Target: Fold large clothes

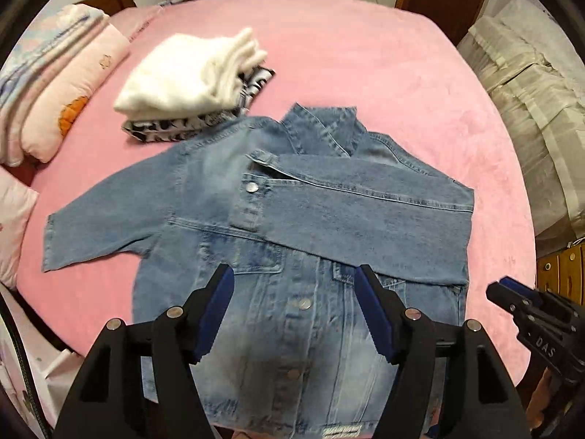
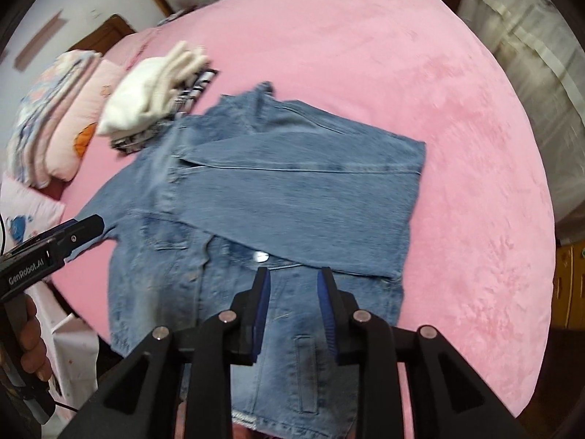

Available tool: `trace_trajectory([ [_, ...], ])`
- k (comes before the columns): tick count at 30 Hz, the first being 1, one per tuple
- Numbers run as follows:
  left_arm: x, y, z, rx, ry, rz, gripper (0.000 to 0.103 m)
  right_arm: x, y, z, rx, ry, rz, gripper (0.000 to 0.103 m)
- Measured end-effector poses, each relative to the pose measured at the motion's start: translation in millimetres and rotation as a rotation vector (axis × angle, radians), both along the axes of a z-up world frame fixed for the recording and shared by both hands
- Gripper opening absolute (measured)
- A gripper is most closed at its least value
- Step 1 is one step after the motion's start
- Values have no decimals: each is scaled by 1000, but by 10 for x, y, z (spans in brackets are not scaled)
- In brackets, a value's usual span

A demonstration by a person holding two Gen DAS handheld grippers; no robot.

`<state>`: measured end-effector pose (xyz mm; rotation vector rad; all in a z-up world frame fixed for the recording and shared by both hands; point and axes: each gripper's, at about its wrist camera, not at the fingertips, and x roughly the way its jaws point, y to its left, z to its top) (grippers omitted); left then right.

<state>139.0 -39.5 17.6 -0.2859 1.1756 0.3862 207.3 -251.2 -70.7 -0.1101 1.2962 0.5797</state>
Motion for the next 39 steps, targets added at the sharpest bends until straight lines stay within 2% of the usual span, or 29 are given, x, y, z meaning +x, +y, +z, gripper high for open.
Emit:
trace_trajectory([
  [3, -298, 94, 151, 9, -23, 36, 67, -149, 186, 146, 14, -28, 64, 27],
  [8, -845, 491, 300, -31, -56, 158, 67, -416, 609, 355, 38, -83, 195, 27],
  [11, -1143, 830, 309, -57, -78, 222, 67, -571, 951, 492, 39, -148, 259, 27],
  [16, -1530, 1505, 186, -92, -83, 293, 68, -799, 1545, 638, 50, -204, 308, 27],
  [19, -1704, 2027, -6, -154, -72, 321, 68, -918, 1919, 621, 37, -217, 308, 27],
  [23, -1866, 2657, -322, -229, -63, 339, 68, -1066, 2545, 519, 25, -171, 225, 27],
  [26, -2017, 3170, -602, -279, -64, 372, 68, -1177, 2989, 421, 9, -167, 211, 27],
  [32, -2333, 4126, -1223, -403, -100, 535, 68, -1371, 3931, 127, -9, -130, 252, 27],
  [39, -2641, 4975, -1931, -476, -132, 770, 68, -1492, 4759, -282, -26, -99, 311, 27],
])
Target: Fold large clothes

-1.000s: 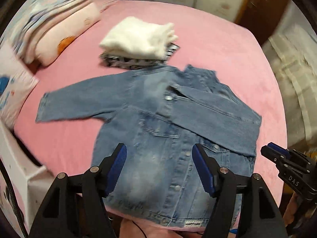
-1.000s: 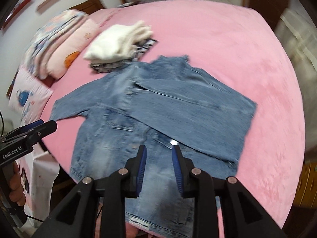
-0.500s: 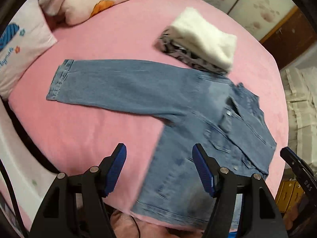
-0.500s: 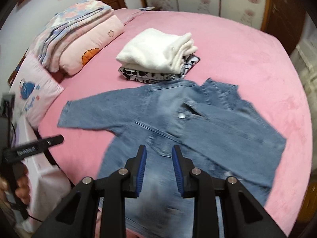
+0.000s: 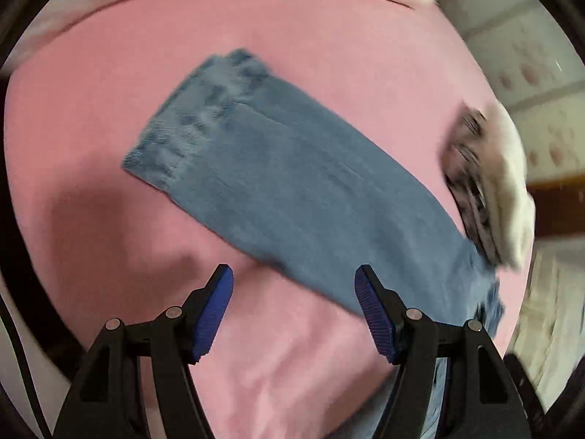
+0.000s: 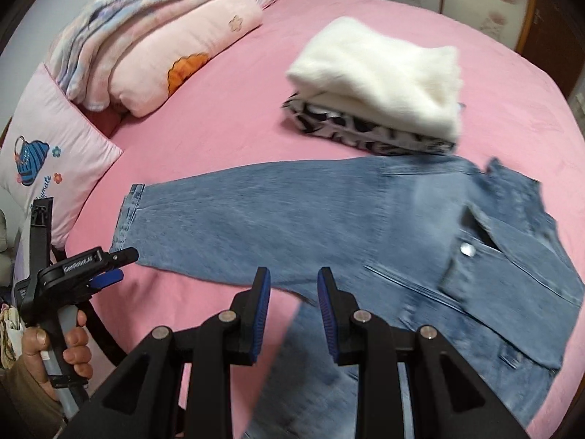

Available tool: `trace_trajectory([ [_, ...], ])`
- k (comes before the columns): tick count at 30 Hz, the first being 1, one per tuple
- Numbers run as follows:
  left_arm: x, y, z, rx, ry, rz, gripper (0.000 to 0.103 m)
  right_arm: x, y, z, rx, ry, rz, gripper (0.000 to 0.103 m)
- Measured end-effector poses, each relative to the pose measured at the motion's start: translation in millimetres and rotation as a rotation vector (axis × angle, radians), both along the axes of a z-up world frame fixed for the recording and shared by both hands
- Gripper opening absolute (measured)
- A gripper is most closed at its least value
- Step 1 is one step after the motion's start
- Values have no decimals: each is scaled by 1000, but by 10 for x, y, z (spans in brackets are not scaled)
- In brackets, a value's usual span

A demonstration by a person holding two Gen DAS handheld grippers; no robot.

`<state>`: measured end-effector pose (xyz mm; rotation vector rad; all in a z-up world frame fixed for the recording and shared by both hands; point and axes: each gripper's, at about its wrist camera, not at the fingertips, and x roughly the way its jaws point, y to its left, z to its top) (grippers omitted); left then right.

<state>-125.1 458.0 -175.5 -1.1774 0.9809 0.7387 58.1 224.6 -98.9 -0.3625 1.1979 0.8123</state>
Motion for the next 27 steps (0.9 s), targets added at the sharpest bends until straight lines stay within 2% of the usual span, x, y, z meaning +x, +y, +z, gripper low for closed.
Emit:
trace_trajectory([
  [4, -108, 293, -353, -47, 11, 113, 67, -41, 293, -152, -3, 6, 29, 27],
  [7, -120, 411, -517, -64, 16, 160, 67, -45, 434, -222, -9, 18, 38, 27],
  [15, -20, 489, -674, -59, 40, 154, 68, -34, 581, -373, -41, 44, 48, 27],
  [20, -222, 498, -605, -72, -14, 198, 67, -58, 639, -418, -56, 60, 56, 27],
  [24, -426, 561, -739, -126, -106, 275, 65, -101, 693, -441, -60, 73, 69, 27],
  [27, -431, 620, -836, -144, -138, 281, 60, -139, 723, -467, -67, 81, 84, 27],
])
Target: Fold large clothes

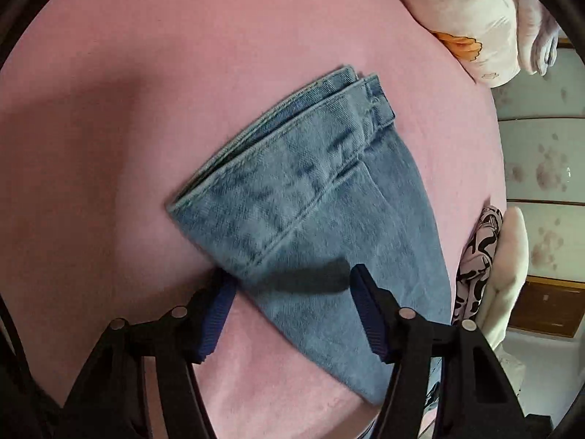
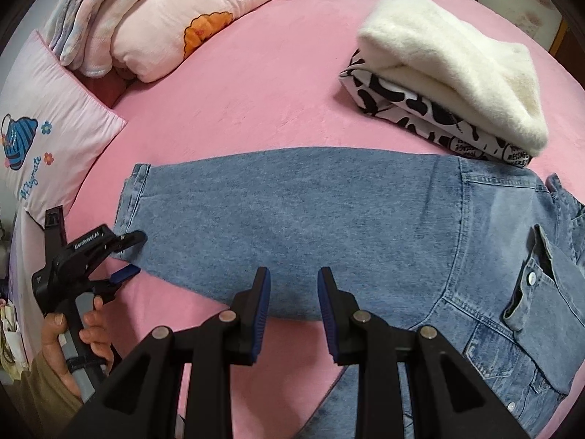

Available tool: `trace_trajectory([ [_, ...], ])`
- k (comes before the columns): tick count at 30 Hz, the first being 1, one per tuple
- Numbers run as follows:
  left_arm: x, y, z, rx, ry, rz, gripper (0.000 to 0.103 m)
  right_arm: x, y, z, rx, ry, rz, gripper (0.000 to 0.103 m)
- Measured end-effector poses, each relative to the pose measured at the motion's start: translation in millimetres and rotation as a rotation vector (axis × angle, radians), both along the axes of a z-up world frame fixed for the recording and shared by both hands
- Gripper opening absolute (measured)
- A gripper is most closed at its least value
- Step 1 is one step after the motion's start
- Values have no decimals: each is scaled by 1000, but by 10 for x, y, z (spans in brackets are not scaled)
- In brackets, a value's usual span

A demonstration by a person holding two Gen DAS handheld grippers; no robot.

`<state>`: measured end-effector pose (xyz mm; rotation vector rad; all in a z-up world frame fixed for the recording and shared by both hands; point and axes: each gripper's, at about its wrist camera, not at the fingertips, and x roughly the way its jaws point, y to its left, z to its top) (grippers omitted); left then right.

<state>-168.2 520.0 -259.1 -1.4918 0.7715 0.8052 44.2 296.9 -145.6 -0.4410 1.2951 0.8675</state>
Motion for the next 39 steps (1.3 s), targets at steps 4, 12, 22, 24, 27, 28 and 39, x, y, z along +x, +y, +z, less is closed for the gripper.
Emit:
trace_trajectory([
  [4, 41, 105, -13, 6, -7, 4, 20, -26, -22, -23, -9, 18, -5, 27],
  [12, 314, 122, 522, 105, -41, -90, 9, -65, -287, 19, -9, 38, -52, 27],
  [22, 1732, -787, 2060, 379, -303, -573, 9, 147, -1206, 153, 24, 35, -257, 27],
  [24, 2142, -1217, 2206, 374, -374, -680, 9, 250, -1522, 180, 29, 25, -329, 27],
  [27, 2631, -1872, 2250, 354, -432, -824, 9, 385, -2017, 206, 32, 11, -434, 27],
  [28, 2789, -2131, 2226, 353, -434, -877, 9, 437, -2269, 204, 29, 4, -482, 27],
  [39, 3373, -3927, 1014, 170, -114, -1216, 31, 704, -3721, -78, -26, 33, -636, 27],
])
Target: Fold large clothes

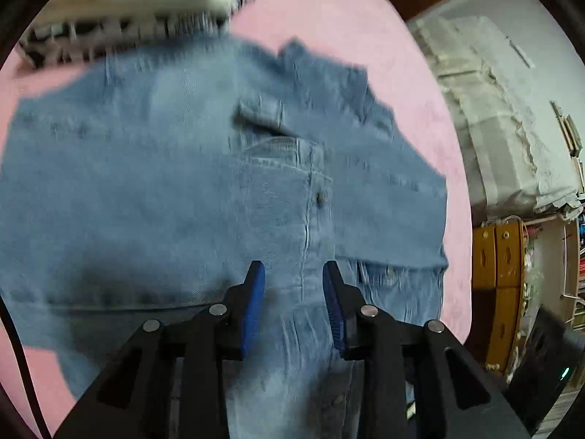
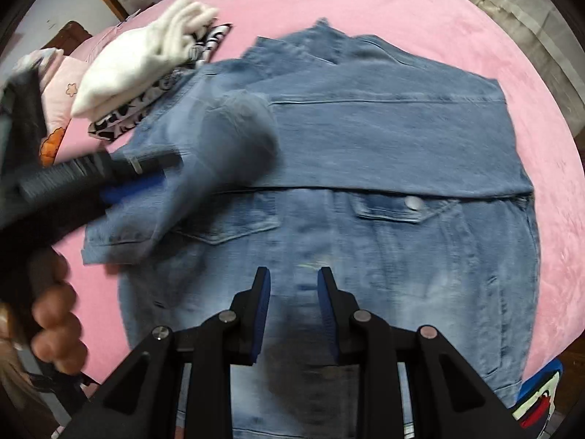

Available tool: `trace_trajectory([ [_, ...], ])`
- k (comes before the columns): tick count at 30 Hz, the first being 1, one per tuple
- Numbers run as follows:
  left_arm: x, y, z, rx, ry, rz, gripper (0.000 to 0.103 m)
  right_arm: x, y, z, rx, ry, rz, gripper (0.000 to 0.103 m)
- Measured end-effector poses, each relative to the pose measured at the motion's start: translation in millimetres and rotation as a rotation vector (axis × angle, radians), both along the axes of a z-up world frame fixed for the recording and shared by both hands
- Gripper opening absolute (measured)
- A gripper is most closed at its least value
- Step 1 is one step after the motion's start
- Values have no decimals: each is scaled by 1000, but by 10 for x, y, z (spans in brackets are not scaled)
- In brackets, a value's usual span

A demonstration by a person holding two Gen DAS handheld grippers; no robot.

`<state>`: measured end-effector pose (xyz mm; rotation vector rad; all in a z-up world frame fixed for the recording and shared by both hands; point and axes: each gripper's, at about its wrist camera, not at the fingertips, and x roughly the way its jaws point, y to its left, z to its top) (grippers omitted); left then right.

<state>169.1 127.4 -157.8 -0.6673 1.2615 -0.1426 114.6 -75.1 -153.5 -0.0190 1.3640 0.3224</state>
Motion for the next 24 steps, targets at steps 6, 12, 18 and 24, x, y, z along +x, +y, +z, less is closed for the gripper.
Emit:
trace_trajectory([
  [6, -361, 111, 262, 61, -35, 31, 52, 207, -85, -26, 82, 2, 46, 27],
  [12, -514, 703, 391, 194, 2, 179, 53, 500, 81, -239, 172, 58, 85, 48],
  [18, -956, 1519, 212, 273, 110, 388, 53, 739, 206, -666, 223, 143, 76, 48],
  [24, -1085, 1822, -55, 285, 165, 457, 53, 780, 381, -970, 209, 188, 85, 50],
])
